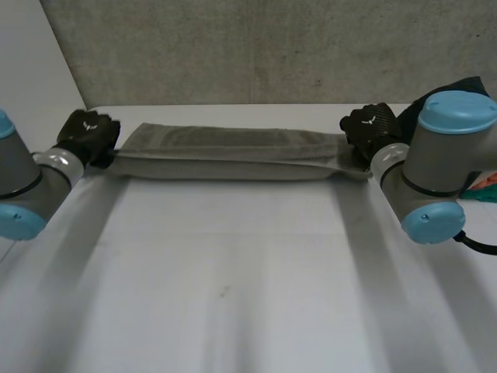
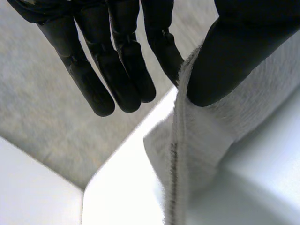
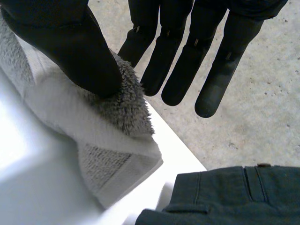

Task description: Fold the laundry.

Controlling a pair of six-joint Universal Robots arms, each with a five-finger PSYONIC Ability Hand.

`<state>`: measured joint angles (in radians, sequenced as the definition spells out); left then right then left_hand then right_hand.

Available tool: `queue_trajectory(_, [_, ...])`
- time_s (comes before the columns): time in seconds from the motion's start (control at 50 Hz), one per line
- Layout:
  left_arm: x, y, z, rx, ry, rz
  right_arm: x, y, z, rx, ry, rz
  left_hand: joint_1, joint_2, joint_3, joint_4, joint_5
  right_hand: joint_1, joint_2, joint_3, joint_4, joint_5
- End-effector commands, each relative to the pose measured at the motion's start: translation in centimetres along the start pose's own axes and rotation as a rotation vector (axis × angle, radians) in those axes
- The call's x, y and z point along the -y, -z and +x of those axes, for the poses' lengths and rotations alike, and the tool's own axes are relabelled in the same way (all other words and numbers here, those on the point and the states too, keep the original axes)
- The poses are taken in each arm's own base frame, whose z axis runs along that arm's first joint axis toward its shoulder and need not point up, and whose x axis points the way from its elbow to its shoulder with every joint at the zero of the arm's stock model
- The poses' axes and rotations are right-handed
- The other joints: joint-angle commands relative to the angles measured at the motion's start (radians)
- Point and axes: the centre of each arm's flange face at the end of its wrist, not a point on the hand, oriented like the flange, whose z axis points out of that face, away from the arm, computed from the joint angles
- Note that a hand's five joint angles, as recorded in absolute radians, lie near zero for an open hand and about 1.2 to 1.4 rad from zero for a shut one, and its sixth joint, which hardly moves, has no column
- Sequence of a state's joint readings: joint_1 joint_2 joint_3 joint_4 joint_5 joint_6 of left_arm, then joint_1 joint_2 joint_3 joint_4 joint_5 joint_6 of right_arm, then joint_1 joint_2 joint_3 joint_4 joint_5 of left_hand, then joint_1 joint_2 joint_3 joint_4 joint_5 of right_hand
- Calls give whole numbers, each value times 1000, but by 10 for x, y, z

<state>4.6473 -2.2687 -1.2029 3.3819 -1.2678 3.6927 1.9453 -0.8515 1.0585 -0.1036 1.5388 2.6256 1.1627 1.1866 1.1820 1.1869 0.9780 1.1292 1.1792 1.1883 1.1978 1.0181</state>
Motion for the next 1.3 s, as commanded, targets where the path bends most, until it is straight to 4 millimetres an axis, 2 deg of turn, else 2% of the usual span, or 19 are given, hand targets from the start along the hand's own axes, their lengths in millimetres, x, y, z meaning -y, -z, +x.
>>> queue_trajectory(0.02, [-24, 4, -12, -9, -77, -72, 17, 18, 12, -13, -36, 11, -112, -136, -132, -137, -102, 267, 217, 208, 198, 204])
queue_trajectory(0.24, [-34, 8, -2, -50, -103, -150, 40, 28, 19, -16, -60, 44, -362, -386, -381, -386, -352, 267, 217, 208, 198, 204])
queue_trajectory(0.44, [-40, 13, 3, -99, -115, -195, 37, 28, 11, 6, -59, 31, -468, -492, -487, -492, -458, 267, 217, 208, 198, 204])
queue_trajectory(0.5, [-41, 15, 7, -117, -118, -205, 35, 27, 11, 6, -61, 25, -298, -322, -318, -323, -288, 267, 217, 208, 198, 204])
queue_trajectory(0.52, [-41, 15, 8, -122, -117, -208, 34, 27, 11, 6, -62, 21, -146, -170, -166, -171, -136, 267, 217, 208, 198, 204])
queue_trajectory(0.54, [-41, 17, 9, -136, -120, -214, 32, 26, 11, 6, -63, 16, 198, 174, 179, 174, 208, 267, 217, 208, 198, 204])
queue_trajectory(0.66, [-30, 24, 4, -145, -111, -238, 22, 27, 15, 5, -67, -26, 234, 210, 214, 209, 244, 267, 217, 208, 198, 204])
queue_trajectory(0.72, [-20, 35, -1, -153, -110, -275, 14, 32, 17, 34, -52, -85, 234, 210, 214, 209, 244, 267, 217, 208, 198, 204])
queue_trajectory(0.8, [-7, 59, -4, -201, -124, -379, -1, 48, 9, 140, 20, -213, 234, 210, 214, 209, 244, 267, 217, 208, 198, 204])
queue_trajectory(0.88, [-1, 100, 5, -331, -161, -536, -18, 78, 0, 316, 166, -381, 234, 210, 214, 209, 244, 267, 217, 208, 198, 204])
queue_trajectory(0.9, [0, 117, 8, -392, -180, -594, -25, 93, -1, 395, 229, -456, 234, 210, 214, 209, 244, 267, 217, 208, 198, 204])
queue_trajectory(0.98, [-1, 152, 10, -513, -258, -668, -41, 125, 0, 569, 382, -598, 234, 210, 214, 209, 244, 267, 217, 208, 198, 204])
queue_trajectory(1.06, [2, 166, 7, -533, -365, -644, -39, 119, 6, 526, 446, -542, 234, 210, 214, 209, 244, 267, 217, 208, 198, 204])
queue_trajectory(1.12, [10, 167, 8, -513, -383, -613, -37, 113, 7, 484, 428, -515, 234, 210, 214, 209, 244, 267, 217, 208, 198, 204])
queue_trajectory(1.2, [26, 159, 17, -472, -345, -533, -37, 103, 3, 452, 406, -484, 234, 210, 214, 209, 244, 267, 217, 208, 198, 204])
queue_trajectory(1.3, [44, 126, 24, -369, -271, -399, -45, 76, 2, 352, 352, -453, 234, 210, 214, 209, 244, 267, 217, 208, 198, 204])
